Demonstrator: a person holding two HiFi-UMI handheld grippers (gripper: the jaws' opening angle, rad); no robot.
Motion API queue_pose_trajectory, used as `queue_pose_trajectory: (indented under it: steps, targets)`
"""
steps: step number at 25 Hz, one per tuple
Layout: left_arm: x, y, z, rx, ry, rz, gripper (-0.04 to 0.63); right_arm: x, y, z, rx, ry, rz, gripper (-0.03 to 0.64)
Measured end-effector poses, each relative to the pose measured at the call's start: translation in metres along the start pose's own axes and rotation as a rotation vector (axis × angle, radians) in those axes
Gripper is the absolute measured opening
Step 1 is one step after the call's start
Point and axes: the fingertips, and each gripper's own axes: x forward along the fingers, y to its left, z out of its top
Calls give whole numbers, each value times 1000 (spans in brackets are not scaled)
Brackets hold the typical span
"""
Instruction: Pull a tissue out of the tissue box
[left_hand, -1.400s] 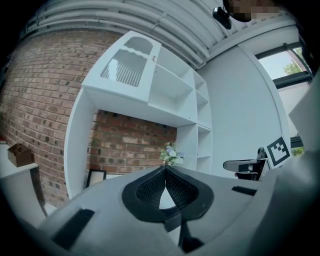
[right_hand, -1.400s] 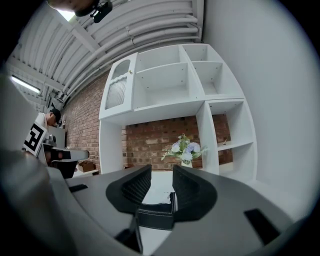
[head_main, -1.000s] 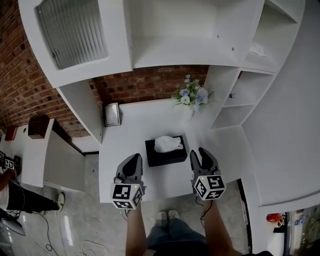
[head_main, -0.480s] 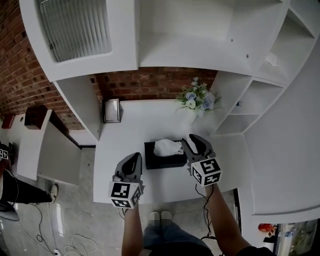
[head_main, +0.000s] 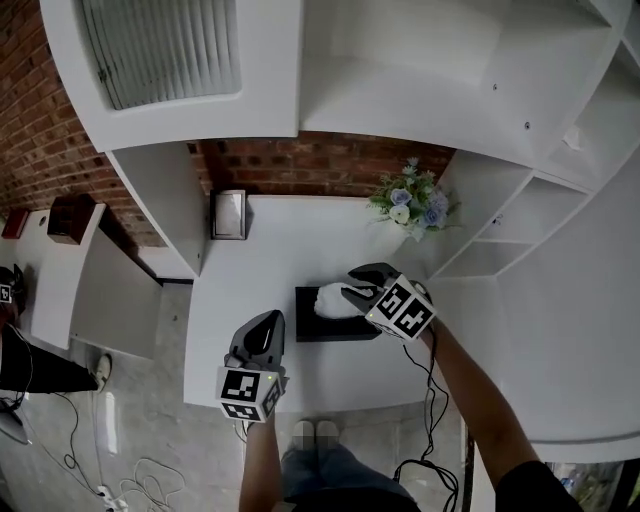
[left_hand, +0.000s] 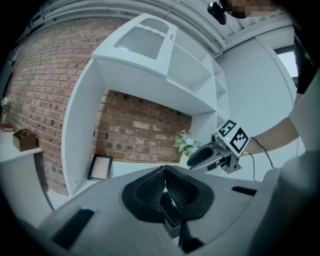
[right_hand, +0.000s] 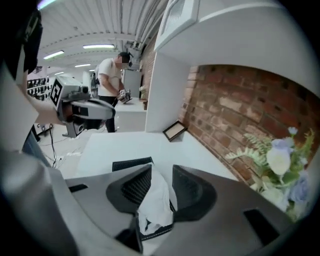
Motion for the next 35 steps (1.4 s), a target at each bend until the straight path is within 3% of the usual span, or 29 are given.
queue_pose_trajectory:
  steps: [6, 15, 28, 35]
  targets:
    - [-2, 4, -6, -12, 17, 4, 8, 34, 11, -35, -73, 193, 173, 137]
    - [-4, 9, -20, -15, 49, 27, 8, 56, 2, -69, -161, 365, 259, 143]
    - [-4, 9, -20, -18, 45, 21, 8, 61, 13, -77, -2, 404, 380, 146]
    - [-8, 9, -25, -26, 60, 14, 8, 60, 16, -69, -56, 386, 350, 33]
